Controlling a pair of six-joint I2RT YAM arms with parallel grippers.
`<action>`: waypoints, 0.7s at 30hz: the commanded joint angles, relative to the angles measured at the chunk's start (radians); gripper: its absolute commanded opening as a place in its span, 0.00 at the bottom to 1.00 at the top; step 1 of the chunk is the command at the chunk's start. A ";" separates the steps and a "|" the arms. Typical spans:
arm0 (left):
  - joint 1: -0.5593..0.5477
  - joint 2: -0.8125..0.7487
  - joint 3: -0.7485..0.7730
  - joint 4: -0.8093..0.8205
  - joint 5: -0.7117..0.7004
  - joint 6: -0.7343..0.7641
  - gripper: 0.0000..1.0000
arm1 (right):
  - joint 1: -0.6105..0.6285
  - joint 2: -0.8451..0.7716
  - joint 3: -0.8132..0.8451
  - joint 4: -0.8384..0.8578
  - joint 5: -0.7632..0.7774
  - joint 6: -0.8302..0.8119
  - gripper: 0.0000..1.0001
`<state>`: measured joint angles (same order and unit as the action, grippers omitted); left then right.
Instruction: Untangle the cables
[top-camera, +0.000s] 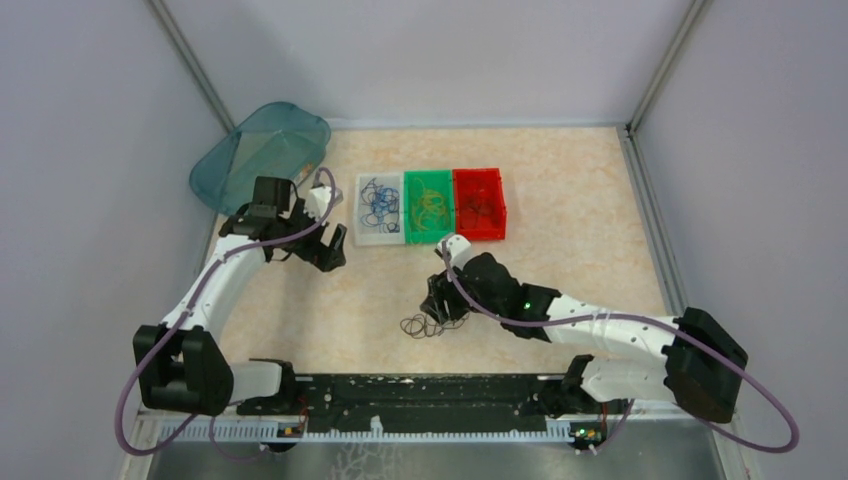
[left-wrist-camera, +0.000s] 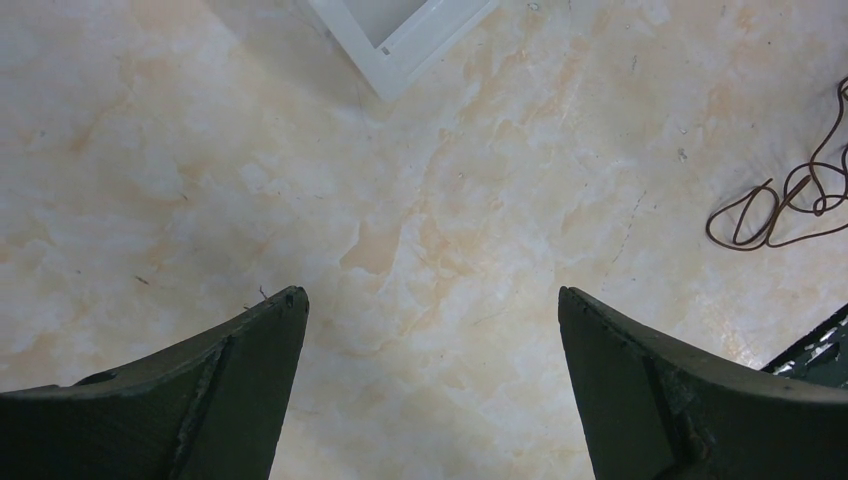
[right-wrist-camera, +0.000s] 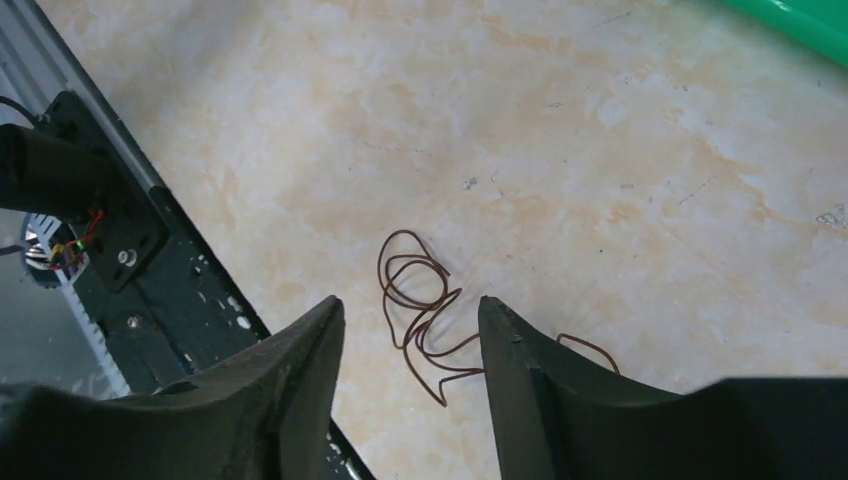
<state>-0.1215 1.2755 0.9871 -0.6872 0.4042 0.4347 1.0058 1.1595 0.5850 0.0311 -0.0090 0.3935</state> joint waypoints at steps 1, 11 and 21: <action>0.009 -0.027 -0.037 0.042 -0.012 -0.011 1.00 | 0.007 -0.048 0.049 -0.043 -0.035 -0.028 0.56; 0.013 -0.064 -0.078 0.083 -0.025 -0.015 1.00 | 0.020 0.092 -0.019 0.023 -0.076 -0.030 0.53; 0.016 -0.063 -0.061 0.084 -0.029 -0.019 1.00 | 0.020 0.103 0.054 -0.019 -0.014 -0.067 0.00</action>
<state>-0.1150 1.2285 0.9123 -0.6262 0.3786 0.4332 1.0172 1.2987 0.5533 0.0113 -0.0784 0.3580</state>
